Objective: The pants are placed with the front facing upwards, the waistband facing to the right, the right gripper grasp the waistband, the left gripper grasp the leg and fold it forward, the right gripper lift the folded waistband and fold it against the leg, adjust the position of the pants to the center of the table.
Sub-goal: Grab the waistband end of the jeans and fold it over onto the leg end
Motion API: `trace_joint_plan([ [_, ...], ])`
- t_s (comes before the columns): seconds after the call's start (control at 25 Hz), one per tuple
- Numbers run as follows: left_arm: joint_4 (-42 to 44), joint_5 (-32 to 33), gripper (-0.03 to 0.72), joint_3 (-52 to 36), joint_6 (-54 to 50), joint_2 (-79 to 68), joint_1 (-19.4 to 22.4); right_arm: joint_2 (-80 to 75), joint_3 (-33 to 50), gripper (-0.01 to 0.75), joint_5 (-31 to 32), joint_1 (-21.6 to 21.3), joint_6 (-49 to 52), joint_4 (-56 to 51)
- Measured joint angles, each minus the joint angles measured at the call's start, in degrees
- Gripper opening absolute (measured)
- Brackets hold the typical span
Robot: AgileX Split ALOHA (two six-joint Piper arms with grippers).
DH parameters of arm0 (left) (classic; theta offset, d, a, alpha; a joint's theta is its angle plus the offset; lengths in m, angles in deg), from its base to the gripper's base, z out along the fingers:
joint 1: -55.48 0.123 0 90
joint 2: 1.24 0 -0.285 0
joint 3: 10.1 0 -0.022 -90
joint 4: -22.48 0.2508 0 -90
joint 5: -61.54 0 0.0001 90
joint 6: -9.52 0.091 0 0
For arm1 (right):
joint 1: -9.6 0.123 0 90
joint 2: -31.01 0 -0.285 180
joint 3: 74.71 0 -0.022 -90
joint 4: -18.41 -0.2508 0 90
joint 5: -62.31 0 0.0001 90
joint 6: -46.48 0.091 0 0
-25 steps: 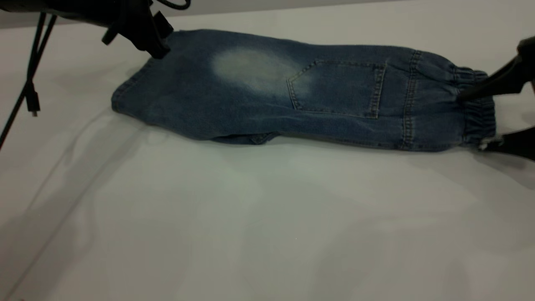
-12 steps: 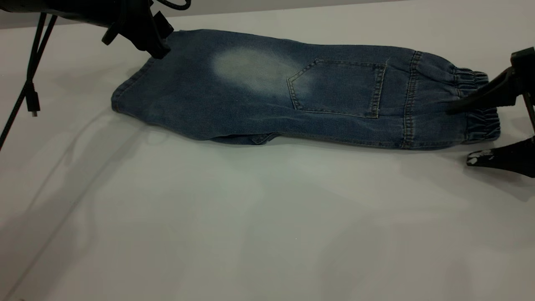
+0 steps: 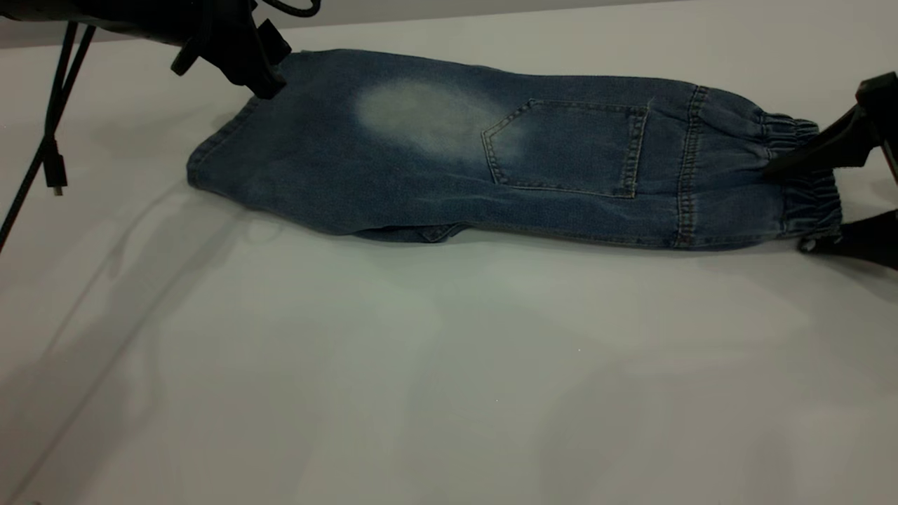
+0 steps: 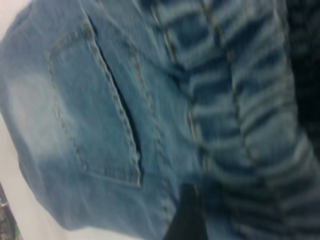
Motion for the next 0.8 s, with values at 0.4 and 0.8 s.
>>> trace_joint_plan([
  [0.4, 0.0, 6.1, 0.43, 0.0, -0.1, 0.0, 0.0, -0.8, -2.7, 0.419, 0.1, 0.0, 0.3, -0.1],
  [0.8, 0.0, 14.4, 0.417, 0.1, 0.0, -1.0, 0.0, -0.7, -3.2, 0.059, 11.9, 0.0, -1.8, 0.2],
])
